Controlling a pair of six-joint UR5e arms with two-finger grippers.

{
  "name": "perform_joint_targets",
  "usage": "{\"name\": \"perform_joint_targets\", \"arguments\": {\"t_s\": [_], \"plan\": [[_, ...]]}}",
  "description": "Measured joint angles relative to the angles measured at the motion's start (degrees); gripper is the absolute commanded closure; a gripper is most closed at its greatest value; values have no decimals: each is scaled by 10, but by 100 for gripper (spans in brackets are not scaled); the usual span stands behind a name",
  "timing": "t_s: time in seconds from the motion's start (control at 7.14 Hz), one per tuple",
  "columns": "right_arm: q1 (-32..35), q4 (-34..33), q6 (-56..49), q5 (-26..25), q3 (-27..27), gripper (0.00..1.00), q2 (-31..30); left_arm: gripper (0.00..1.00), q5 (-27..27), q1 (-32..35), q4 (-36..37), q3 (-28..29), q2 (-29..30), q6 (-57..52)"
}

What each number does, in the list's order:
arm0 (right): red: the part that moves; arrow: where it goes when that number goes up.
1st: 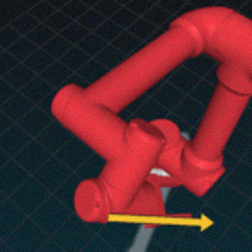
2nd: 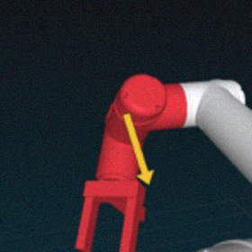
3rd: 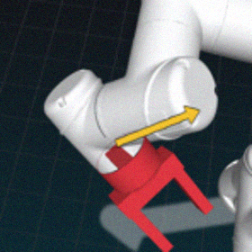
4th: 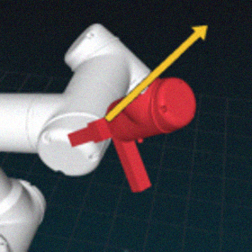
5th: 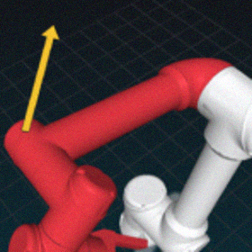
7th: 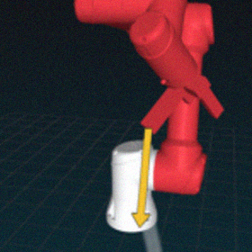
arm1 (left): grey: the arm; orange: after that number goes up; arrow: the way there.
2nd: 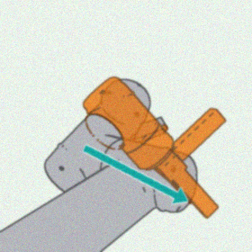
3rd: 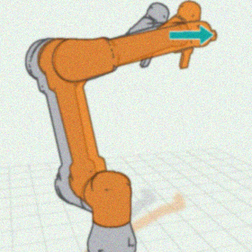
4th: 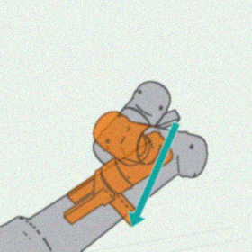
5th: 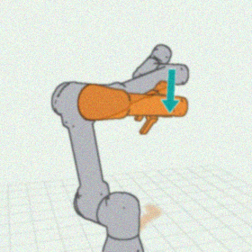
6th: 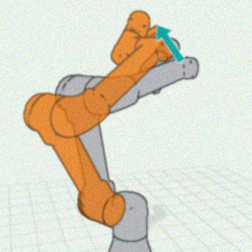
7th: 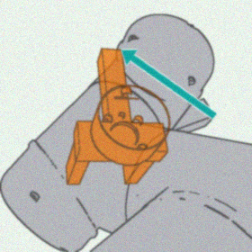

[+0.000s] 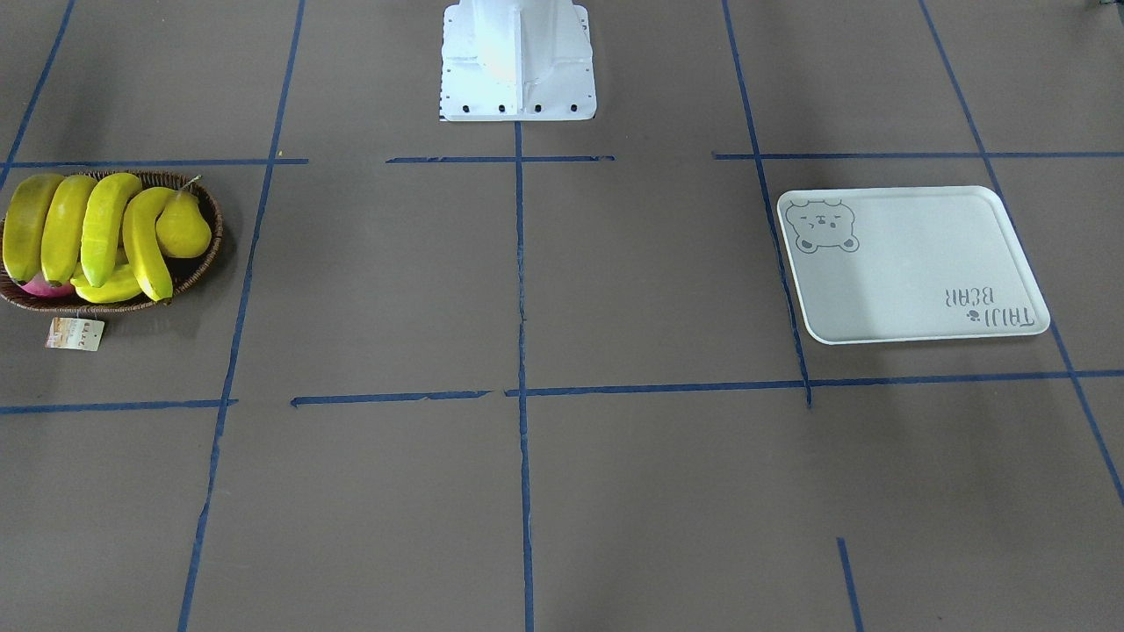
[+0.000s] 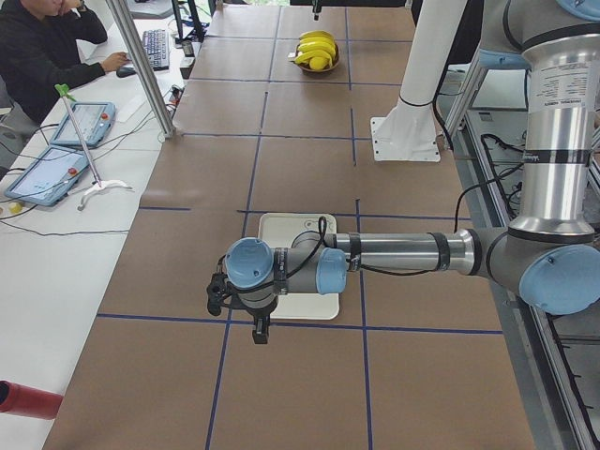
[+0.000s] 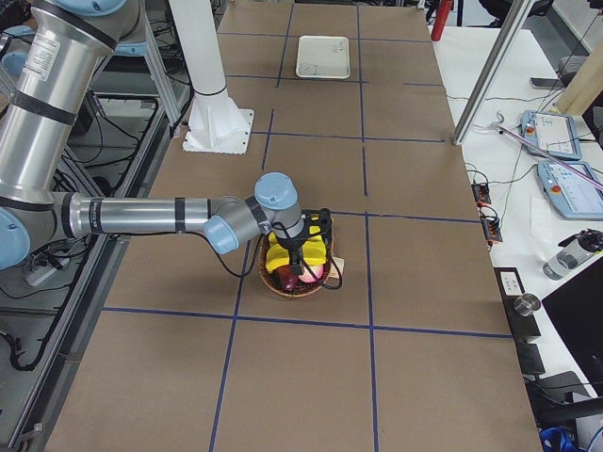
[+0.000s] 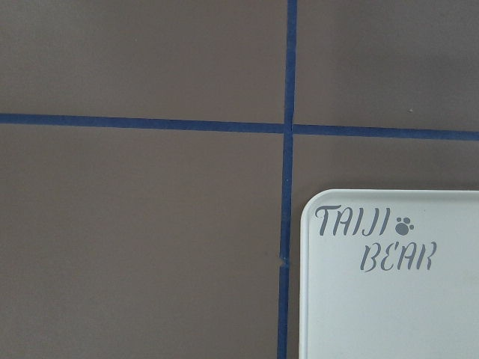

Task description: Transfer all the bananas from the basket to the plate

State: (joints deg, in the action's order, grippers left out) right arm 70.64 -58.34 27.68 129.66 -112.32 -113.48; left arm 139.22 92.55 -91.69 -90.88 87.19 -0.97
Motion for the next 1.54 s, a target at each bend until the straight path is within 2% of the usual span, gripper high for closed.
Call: {"name": "perform_joint_targets", "arguments": {"t_s": [0.42, 0.98, 1.12, 1.4, 1.54], "plan": [[-55, 8, 67, -40, -12, 2, -2, 0, 0, 0, -17, -3, -8, 3], [-80, 12, 90, -48, -16, 1, -7, 0, 0, 0, -18, -5, -8, 3], [-92, 12, 93, -49, -15, 3, -6, 0, 0, 0, -18, -4, -8, 3], [-114, 12, 95, -51, -11, 14, -5, 0, 0, 0, -19, -1, -8, 2], [-117, 12, 94, -52, -10, 16, -5, 0, 0, 1, -19, -1, -8, 2]]}}
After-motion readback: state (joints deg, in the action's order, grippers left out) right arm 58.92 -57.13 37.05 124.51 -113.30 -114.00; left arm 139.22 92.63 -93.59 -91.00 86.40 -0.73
